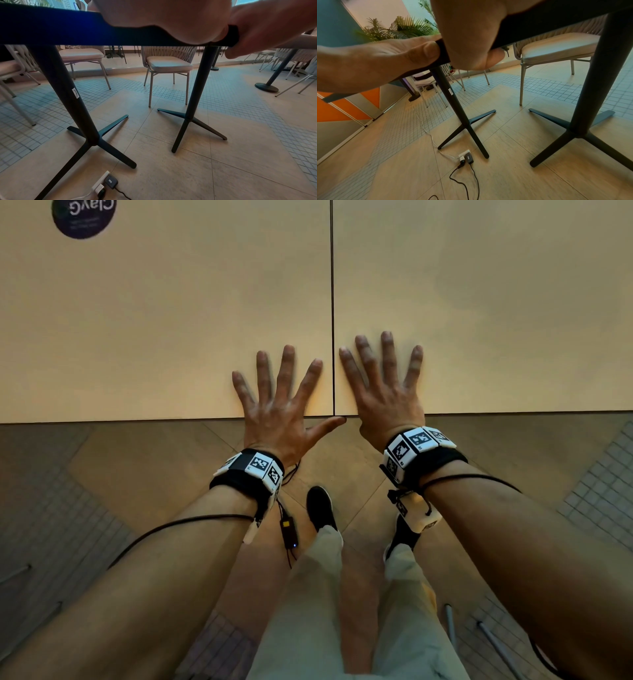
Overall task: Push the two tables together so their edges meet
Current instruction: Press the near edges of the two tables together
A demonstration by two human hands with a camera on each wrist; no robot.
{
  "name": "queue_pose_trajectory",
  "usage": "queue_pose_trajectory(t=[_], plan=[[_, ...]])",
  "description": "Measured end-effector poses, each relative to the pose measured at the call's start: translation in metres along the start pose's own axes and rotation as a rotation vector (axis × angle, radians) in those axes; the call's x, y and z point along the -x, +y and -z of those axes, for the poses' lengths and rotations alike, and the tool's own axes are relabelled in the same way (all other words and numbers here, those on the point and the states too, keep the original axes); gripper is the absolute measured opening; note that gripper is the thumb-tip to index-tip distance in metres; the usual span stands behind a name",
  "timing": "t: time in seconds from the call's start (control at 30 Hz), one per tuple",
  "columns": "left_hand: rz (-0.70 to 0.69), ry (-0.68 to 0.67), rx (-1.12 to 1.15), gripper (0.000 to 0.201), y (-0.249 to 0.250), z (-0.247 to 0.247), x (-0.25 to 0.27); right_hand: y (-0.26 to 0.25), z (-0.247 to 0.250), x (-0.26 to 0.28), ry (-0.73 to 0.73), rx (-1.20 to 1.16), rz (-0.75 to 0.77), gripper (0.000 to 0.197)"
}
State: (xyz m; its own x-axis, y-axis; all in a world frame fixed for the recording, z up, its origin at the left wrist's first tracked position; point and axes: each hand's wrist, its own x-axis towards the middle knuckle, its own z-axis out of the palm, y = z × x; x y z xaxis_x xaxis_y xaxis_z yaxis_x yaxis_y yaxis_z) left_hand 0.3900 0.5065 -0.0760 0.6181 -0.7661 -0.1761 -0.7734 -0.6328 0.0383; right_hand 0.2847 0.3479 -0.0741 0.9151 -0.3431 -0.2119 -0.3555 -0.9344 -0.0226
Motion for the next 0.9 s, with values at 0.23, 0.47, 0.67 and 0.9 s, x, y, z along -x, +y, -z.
queue_pose_trajectory(t=[0.23, 0.47, 0.67, 0.9], plan=[[0.006, -0.009, -0.012, 0.100, 0.000, 0.000, 0.000, 0.001, 0.001, 0.001, -0.014, -0.001, 0.000, 0.109], [-0.006, -0.126, 0.030, 0.109, -0.003, 0.008, 0.000, -0.005, 0.015, 0.005, -0.133, -0.028, -0.054, 0.118], [-0.058, -0.114, 0.087, 0.101, -0.010, 0.044, -0.006, -0.006, 0.050, 0.002, -0.314, -0.161, -0.069, 0.109], [-0.054, -0.009, 0.137, 0.081, -0.022, 0.105, -0.046, 0.004, 0.104, -0.027, -0.273, -0.324, -0.150, 0.096]])
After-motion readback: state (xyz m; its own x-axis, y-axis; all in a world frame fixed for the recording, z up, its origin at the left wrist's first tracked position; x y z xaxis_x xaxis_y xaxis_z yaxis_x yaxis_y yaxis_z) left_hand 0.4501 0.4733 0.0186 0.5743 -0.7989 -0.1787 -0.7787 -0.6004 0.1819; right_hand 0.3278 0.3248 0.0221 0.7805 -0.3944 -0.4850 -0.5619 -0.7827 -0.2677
